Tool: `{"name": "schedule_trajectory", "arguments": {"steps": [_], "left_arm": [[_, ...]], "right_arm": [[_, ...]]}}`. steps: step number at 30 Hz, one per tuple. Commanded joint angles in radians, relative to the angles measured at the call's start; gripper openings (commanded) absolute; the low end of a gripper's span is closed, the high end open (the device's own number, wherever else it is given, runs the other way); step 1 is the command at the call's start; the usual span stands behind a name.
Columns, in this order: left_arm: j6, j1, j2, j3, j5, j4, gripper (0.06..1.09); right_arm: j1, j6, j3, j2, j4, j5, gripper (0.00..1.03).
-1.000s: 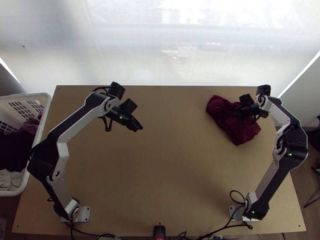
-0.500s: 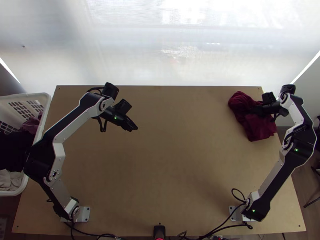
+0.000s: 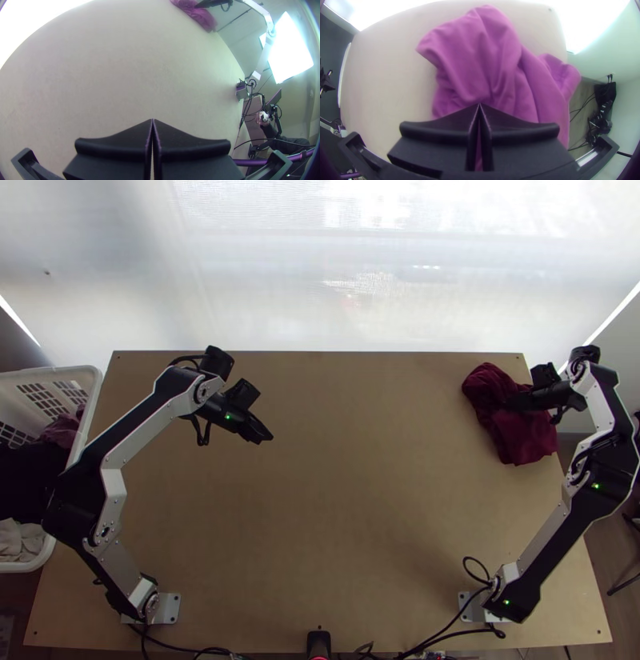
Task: Fold the t-shirt
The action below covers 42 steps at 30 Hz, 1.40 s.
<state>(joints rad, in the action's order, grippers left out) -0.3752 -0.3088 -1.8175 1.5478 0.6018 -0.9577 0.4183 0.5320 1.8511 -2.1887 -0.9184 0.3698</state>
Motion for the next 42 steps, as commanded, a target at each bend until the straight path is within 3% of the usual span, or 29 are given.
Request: {"name": "schedule_trajectory", "arguments": {"steps": [1,10,18,27,36,42], "left_arm": [[0.012,0.002,0.014,-0.003,-0.01,0.002,0.09],[0.055,-0.012,0.096,-0.025,-0.053,0.013,0.09],[0.102,-0.012,0.325,-0.203,-0.16,0.152,0.09],[0.168,-0.001,0.623,-0.433,-0.327,0.366,0.1],[0.205,0.011,0.951,-0.755,-0.467,0.597,0.1],[0.191,0.031,1.184,-0.95,-0.487,0.764,0.16]], "right_arm": [[-0.065,-0.018,-0.073,0.152,-0.022,0.015,0.03],[-0.236,-0.09,-0.286,0.471,-0.02,0.02,0.03],[-0.332,-0.144,-0.494,0.745,0.012,0.02,0.03],[-0.38,-0.241,-0.77,1.07,0.179,0.006,0.03],[-0.386,-0.285,-1.047,1.39,0.354,-0.112,0.03],[-0.386,-0.276,-1.196,1.597,0.461,-0.155,0.03]]}}
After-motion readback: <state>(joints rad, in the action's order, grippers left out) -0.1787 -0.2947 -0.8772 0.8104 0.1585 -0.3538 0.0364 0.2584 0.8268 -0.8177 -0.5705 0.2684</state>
